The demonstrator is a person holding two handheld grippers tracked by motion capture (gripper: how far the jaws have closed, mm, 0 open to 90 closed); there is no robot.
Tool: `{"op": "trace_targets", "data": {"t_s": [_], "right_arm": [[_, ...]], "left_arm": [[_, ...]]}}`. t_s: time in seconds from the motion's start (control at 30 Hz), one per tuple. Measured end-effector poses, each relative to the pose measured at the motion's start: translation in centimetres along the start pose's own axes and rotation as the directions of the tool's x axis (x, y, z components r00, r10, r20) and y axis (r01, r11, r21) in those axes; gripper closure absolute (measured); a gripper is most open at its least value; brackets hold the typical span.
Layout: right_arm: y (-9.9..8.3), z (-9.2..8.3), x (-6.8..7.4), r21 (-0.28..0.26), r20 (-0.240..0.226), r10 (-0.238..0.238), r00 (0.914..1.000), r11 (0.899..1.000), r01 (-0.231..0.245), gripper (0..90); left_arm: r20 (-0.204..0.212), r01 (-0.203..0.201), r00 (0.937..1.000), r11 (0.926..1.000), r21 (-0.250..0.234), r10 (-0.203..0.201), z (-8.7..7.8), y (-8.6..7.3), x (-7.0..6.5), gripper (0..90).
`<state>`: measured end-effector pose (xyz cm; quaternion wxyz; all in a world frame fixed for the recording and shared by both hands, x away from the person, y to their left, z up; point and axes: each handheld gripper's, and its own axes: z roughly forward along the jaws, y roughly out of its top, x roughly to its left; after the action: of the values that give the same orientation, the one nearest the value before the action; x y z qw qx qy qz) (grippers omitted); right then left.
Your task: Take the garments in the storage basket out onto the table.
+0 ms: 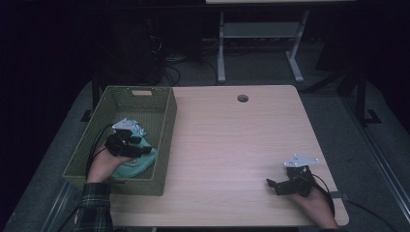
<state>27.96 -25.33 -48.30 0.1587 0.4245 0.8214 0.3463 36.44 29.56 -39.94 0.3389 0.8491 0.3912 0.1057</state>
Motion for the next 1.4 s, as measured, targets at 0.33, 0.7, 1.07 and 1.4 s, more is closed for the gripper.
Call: {"op": "trace_targets", "data": {"t_s": [0.33, 0.7, 1.07, 1.4], "right_arm": [[0.0, 0.0, 0.0, 0.000, 0.000, 0.000, 1.0000, 1.000, 0.000, 2.2], [0.0, 0.0, 0.0, 0.000, 0.000, 0.000, 1.0000, 1.000, 0.000, 2.2], [0.0, 0.0, 0.0, 0.000, 0.000, 0.000, 1.0000, 1.000, 0.000, 2.2], [0.0, 0.0, 0.0, 0.000, 0.000, 0.000, 1.0000, 1.000, 0.000, 2.2]], "left_arm": [[0.014, -0.022, 0.9997, 0.9944, 0.104, 0.020, 1.1, -0.1, -0.2, 35.2], [0.014, -0.051, 0.9987, 0.9744, 0.219, 0.049, 2.3, -0.2, -0.6, 39.9], [0.017, -0.049, 0.9988, 0.9506, 0.306, 0.046, 3.1, -0.3, -0.7, 46.1], [0.015, -0.072, 0.9973, 0.9235, 0.377, 0.072, 3.8, -0.6, -0.8, 54.5]]}}
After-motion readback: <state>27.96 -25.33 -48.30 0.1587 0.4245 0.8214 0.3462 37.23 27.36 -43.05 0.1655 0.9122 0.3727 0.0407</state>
